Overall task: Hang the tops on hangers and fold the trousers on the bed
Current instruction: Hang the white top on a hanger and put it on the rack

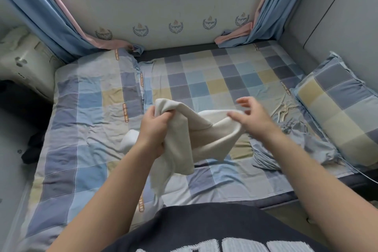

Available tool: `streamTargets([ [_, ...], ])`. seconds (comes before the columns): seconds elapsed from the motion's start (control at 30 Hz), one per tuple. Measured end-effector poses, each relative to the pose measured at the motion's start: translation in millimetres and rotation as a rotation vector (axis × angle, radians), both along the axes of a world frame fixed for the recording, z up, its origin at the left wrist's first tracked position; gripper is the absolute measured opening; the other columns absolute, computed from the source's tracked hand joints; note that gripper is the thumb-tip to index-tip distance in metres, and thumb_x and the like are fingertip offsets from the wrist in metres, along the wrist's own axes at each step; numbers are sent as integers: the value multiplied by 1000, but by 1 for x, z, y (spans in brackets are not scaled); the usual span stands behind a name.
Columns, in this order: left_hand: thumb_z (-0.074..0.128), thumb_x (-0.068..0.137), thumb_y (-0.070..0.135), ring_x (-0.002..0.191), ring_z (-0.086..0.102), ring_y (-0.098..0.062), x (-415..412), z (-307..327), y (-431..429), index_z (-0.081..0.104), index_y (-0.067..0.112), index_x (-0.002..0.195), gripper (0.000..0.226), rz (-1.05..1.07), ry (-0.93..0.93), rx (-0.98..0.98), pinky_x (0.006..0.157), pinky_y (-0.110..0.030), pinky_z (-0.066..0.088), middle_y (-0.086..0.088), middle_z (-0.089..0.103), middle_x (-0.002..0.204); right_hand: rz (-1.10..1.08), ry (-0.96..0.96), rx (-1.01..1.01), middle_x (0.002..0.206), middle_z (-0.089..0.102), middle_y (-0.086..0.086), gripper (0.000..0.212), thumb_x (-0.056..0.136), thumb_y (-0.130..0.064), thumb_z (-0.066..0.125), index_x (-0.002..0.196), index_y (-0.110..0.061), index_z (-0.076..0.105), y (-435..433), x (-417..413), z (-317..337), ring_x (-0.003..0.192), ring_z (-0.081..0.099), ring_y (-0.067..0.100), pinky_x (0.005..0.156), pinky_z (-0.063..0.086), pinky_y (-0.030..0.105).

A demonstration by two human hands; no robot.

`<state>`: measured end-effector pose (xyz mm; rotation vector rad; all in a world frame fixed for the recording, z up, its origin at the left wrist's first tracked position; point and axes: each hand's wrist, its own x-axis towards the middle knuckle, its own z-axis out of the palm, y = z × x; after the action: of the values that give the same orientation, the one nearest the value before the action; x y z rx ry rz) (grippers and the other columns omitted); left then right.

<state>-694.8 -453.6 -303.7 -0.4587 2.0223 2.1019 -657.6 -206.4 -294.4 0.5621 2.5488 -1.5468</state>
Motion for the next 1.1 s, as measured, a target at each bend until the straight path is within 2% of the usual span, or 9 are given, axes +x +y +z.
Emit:
streamTargets([
  [0.17,62,94,10,101,67,-25,-4,17,18,66,10,98,6,-25,-68,77,89,-38,52,-14,68,100,357,-29,-110,127,53,-9,88,64,-65,79,137,-32,41,-90,34,-16,115,55,11,94,51,33],
  [0.3,71,91,15,90,69,-25,-3,21,19,69,9,97,9,-164,-76,89,78,-38,57,-11,70,92,174,163,-17,91,67,-4,19,86,-26,66,103,-24,58,-100,24,-36,84,62,14,74,54,41],
  [0.37,71,93,25,79,69,-18,-3,19,14,70,12,99,15,-173,-39,69,66,-30,57,-5,71,87,160,255,-61,77,63,-3,7,93,-12,56,92,-18,61,-87,17,-33,69,56,12,65,48,41],
  [0.5,62,99,33,89,63,-14,-2,1,1,73,21,106,17,-251,105,-85,76,-26,50,1,71,99,77,231,-448,80,66,3,17,101,-8,53,96,-9,68,-66,7,-3,74,61,12,66,52,25],
  [0.63,80,76,38,114,62,-10,14,-28,1,64,23,129,57,-561,236,-259,99,-27,50,5,67,125,-19,56,-805,99,70,22,28,102,-21,52,110,0,68,-47,3,14,95,66,33,88,56,42],
  [0.73,81,75,40,112,63,-11,26,-44,13,61,30,126,56,-641,313,-279,97,-39,53,9,68,118,-8,-9,-904,97,70,23,41,99,-33,52,106,4,70,-37,5,29,91,70,31,87,57,41],
  [0.83,72,84,37,99,65,-11,34,-49,33,63,26,118,37,-585,428,-384,88,-40,53,11,70,104,49,-42,-945,92,67,21,42,94,-35,54,102,4,67,-25,10,37,83,69,27,77,58,36],
  [0.93,61,91,42,69,53,-17,34,-47,43,61,10,88,32,-542,486,-391,67,-41,48,5,58,71,165,-65,-971,89,63,20,32,90,-26,57,106,2,58,-9,16,42,76,66,26,69,58,32],
  [1.1,52,96,34,64,44,-12,20,-36,31,60,-2,81,41,-377,393,-229,61,-36,36,-2,50,68,-6,46,-618,80,64,7,28,81,-4,62,106,-14,55,23,33,38,65,60,19,51,51,27],
])
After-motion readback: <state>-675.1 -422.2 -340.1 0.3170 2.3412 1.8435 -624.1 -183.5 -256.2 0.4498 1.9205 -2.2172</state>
